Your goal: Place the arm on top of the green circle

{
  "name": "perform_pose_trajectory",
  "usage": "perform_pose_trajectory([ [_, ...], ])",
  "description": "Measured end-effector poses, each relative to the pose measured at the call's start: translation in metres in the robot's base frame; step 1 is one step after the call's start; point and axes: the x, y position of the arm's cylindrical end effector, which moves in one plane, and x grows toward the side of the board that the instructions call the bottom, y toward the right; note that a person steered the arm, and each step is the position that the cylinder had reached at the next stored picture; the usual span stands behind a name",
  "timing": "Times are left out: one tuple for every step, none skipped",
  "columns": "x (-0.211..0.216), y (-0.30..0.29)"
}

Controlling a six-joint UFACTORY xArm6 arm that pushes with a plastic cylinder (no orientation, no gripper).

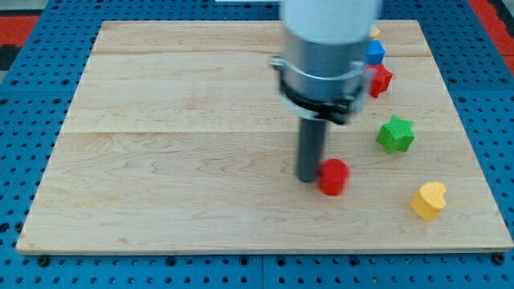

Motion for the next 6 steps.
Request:
perform_pose_trajectory([
  [0.010,0.033],
  [0.013,0.038],
  [0.021,0.060],
  [0.000,0.007],
  [-0.019,-0.086],
  [-0.085,-0.129],
])
